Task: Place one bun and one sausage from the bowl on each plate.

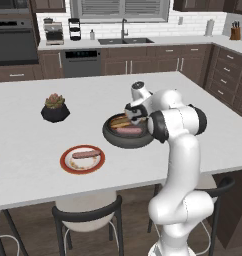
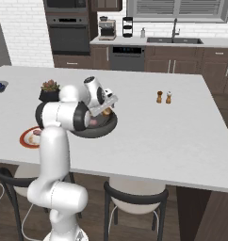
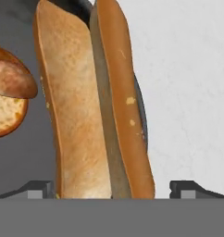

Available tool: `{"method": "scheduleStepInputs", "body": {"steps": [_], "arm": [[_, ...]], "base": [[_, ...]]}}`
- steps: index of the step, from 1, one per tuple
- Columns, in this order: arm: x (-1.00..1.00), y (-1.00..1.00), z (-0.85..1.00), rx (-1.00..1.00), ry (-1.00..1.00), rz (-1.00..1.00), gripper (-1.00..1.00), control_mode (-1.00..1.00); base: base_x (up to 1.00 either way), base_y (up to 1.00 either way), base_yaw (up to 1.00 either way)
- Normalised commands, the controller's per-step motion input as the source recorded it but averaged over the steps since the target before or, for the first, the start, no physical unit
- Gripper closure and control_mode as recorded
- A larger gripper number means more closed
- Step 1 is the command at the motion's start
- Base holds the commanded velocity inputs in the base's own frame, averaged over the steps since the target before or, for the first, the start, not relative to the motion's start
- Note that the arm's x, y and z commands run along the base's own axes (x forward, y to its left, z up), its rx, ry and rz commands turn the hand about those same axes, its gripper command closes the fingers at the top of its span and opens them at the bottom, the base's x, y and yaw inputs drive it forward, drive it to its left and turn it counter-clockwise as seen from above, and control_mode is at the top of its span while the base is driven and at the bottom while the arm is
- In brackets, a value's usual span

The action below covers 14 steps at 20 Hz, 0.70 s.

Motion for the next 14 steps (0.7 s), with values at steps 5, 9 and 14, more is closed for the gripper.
{"method": "scheduleStepInputs", "body": {"steps": [5,9,14], "arm": [[0.11,0.01,-0.27,0.00,0.09,0.00,-1.00,-1.00],[0.01,0.01,-0.32,0.00,0.09,0.00,1.00,-1.00],[-0.01,0.00,-0.16,0.00,0.06,0.00,1.00,-1.00]], "base": [[0.00,0.00,0.00],[0.00,0.00,0.00],[0.00,0.00,0.00]]}}
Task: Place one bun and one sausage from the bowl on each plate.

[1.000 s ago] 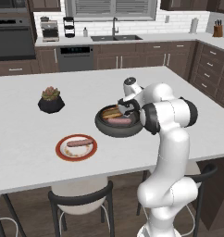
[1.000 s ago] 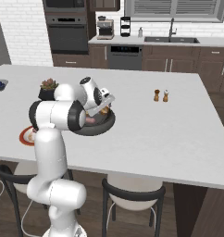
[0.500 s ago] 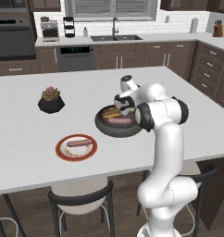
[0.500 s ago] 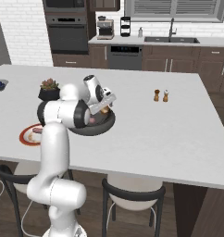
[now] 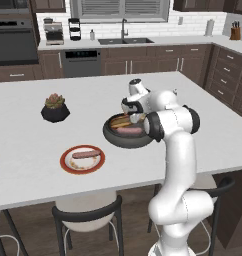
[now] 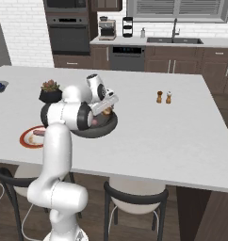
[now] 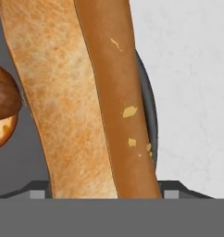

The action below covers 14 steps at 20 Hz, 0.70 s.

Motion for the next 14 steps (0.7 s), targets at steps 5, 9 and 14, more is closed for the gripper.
{"method": "scheduleStepInputs", "body": {"steps": [5,9,14], "arm": [[-0.64,0.00,0.34,0.00,-0.13,0.00,1.00,-1.00],[-1.00,0.03,0.74,0.00,-0.24,0.00,1.00,-1.00],[-1.00,0.00,0.98,0.00,-0.22,0.00,1.00,-1.00]], "base": [[0.00,0.00,0.00],[0.00,0.00,0.00],[0.00,0.00,0.00]]}}
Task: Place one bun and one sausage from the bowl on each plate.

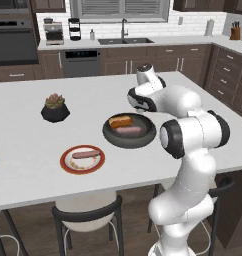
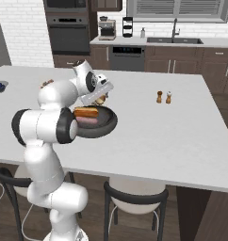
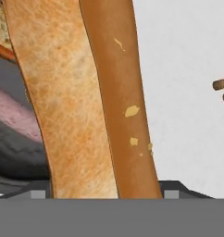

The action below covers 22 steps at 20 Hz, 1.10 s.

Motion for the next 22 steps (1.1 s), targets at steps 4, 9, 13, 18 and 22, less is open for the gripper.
{"method": "scheduleStepInputs", "body": {"steps": [4,9,13,18,22], "arm": [[-1.00,0.41,0.76,0.00,-0.03,0.01,1.00,-1.00],[-1.00,0.96,0.34,0.00,0.04,0.21,1.00,-1.00],[-0.99,1.00,0.14,0.00,0.14,0.30,1.00,-1.00],[-0.85,1.00,-0.01,-0.04,0.12,0.34,1.00,-1.00],[-0.61,1.00,-0.31,-0.05,0.02,0.32,1.00,-1.00]], "base": [[0.00,0.00,0.00],[0.00,0.00,0.00],[0.00,0.00,0.00],[0.00,0.00,0.00],[0.00,0.00,0.00]]}}
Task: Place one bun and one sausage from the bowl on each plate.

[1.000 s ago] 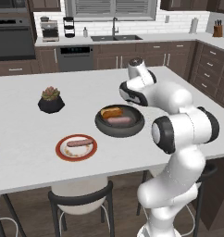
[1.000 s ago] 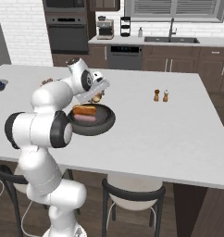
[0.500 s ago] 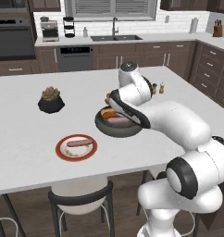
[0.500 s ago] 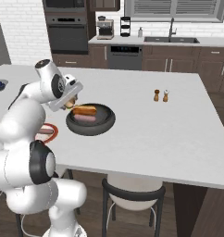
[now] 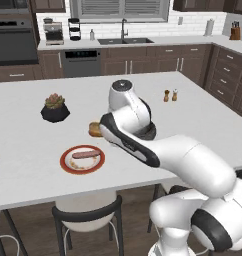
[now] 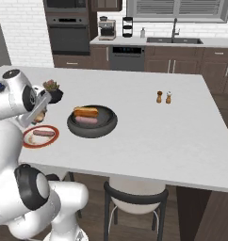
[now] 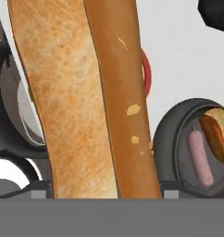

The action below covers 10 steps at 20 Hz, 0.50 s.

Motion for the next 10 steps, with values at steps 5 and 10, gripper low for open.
{"method": "scheduleStepInputs", "body": {"steps": [5,10], "arm": [[0.00,0.95,-0.66,-0.12,0.13,0.09,1.00,-1.00],[0.42,0.63,-0.69,-0.06,0.17,0.00,1.00,-1.00]], "base": [[0.00,0.00,0.00],[0.00,0.00,0.00]]}}
